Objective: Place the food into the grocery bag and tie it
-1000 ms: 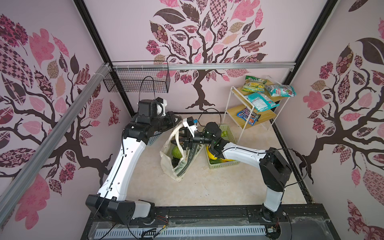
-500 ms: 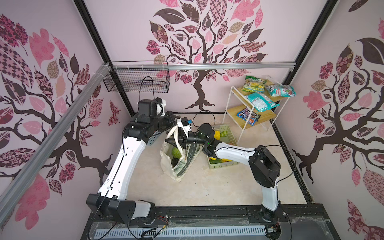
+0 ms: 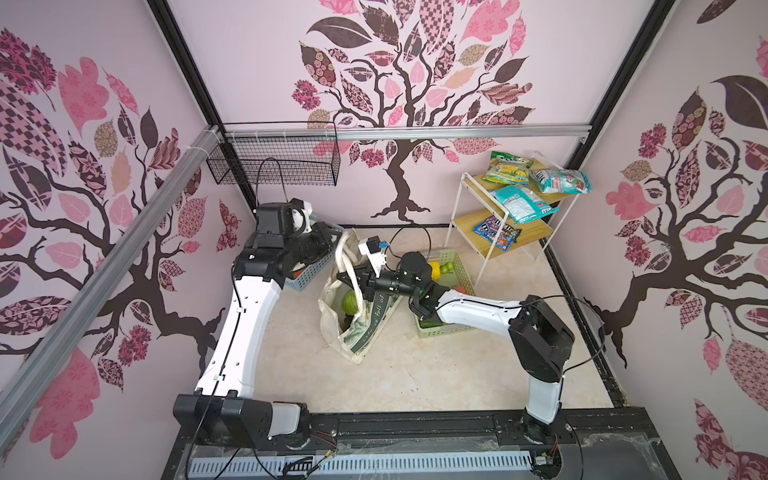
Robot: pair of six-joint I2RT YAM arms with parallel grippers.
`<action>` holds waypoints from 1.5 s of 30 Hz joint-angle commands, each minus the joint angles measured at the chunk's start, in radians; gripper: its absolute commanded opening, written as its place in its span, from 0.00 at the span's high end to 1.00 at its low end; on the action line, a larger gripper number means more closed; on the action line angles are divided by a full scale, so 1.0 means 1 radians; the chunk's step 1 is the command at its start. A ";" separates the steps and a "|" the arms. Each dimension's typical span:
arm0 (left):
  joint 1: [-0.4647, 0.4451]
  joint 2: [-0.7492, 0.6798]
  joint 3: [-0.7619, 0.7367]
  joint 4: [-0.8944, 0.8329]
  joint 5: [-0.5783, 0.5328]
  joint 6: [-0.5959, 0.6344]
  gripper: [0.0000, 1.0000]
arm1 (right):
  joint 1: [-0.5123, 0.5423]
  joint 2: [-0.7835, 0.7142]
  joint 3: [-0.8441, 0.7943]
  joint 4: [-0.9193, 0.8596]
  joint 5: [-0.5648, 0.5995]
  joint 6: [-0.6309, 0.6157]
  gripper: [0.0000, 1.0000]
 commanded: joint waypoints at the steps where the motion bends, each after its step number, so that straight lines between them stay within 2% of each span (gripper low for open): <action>1: 0.077 -0.053 -0.073 0.074 0.039 -0.001 1.00 | -0.019 -0.133 -0.039 -0.140 0.218 0.051 0.99; 5: 0.162 -0.092 -0.170 0.121 0.057 -0.024 1.00 | -0.063 -0.207 -0.081 -0.215 0.348 0.153 1.00; 10: 0.199 -0.107 -0.249 0.122 0.033 0.002 1.00 | -0.092 -0.295 -0.138 -0.273 0.476 0.221 1.00; 16: 0.220 -0.105 -0.309 0.072 -0.031 0.050 1.00 | -0.131 -0.388 -0.235 -0.256 0.597 0.303 1.00; 20: 0.228 -0.101 -0.344 0.021 -0.131 0.094 1.00 | -0.160 -0.441 -0.284 -0.263 0.683 0.360 1.00; 26: 0.309 -0.094 -0.429 0.014 -0.215 0.100 1.00 | -0.230 -0.512 -0.343 -0.310 0.690 0.439 1.00; 31: 0.398 -0.105 -0.477 0.045 -0.284 0.058 1.00 | -0.292 -0.557 -0.386 -0.371 0.688 0.508 1.00; 34: 0.404 -0.103 -0.480 0.045 -0.360 0.056 1.00 | -0.323 -0.571 -0.410 -0.416 0.690 0.528 1.00; 38: 0.404 -0.082 -0.482 0.060 -0.335 0.057 1.00 | -0.326 -0.562 -0.425 -0.426 0.667 0.510 1.00; 42: 0.405 -0.090 -0.484 0.057 -0.451 0.041 1.00 | -0.332 -0.540 -0.431 -0.455 0.689 0.476 1.00; 45: 0.405 -0.097 -0.484 0.070 -0.452 0.046 1.00 | -0.341 -0.535 -0.434 -0.473 0.703 0.444 1.00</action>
